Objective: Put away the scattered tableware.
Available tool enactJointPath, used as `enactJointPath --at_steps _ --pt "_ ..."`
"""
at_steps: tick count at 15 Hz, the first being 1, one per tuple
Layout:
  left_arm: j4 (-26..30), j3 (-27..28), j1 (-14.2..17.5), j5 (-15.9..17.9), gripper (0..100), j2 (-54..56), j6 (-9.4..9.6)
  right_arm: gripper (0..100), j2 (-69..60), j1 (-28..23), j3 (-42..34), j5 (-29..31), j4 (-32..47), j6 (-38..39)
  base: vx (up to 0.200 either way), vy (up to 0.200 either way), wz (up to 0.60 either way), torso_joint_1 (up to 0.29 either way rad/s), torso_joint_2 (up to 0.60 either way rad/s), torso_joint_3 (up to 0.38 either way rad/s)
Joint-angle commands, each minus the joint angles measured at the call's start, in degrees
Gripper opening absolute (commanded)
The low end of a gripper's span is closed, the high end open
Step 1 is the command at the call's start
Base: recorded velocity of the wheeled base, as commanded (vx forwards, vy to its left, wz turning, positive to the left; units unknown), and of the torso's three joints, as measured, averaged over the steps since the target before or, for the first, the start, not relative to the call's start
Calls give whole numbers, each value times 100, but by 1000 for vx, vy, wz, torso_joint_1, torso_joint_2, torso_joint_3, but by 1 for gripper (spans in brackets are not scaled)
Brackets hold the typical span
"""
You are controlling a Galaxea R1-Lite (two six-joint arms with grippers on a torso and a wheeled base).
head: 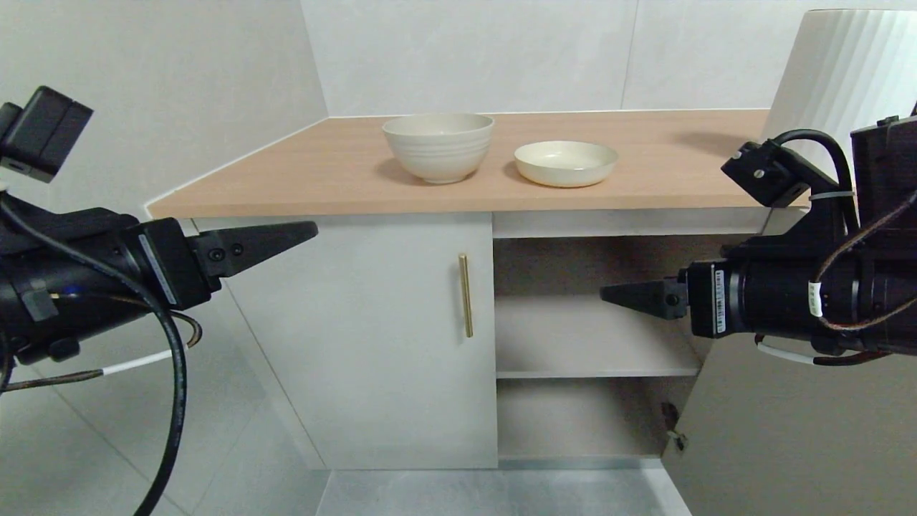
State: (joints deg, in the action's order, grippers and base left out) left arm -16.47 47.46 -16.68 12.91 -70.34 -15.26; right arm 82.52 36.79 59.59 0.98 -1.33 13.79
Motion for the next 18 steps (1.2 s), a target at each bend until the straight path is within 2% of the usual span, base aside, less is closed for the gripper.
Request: enactJointPath --at_steps 1,5,8,18 --pt "-5 0 -2 1 100 -32 -3 100 -43 3 -9 -10 1 1 200 0 0 12 -2 2" --pt "-5 -8 -2 1 100 -41 -3 100 -157 -49 -228 -62 -78 19 200 0 0 0 2 0" --pt "-5 -17 -2 -17 100 -15 -12 100 -175 -93 -395 -62 -412 -34 0 0 0 0 0 0" --pt "21 -35 -20 1 100 -112 -12 100 -166 -93 -413 -54 -412 -139 0 0 0 4 -17 -14"
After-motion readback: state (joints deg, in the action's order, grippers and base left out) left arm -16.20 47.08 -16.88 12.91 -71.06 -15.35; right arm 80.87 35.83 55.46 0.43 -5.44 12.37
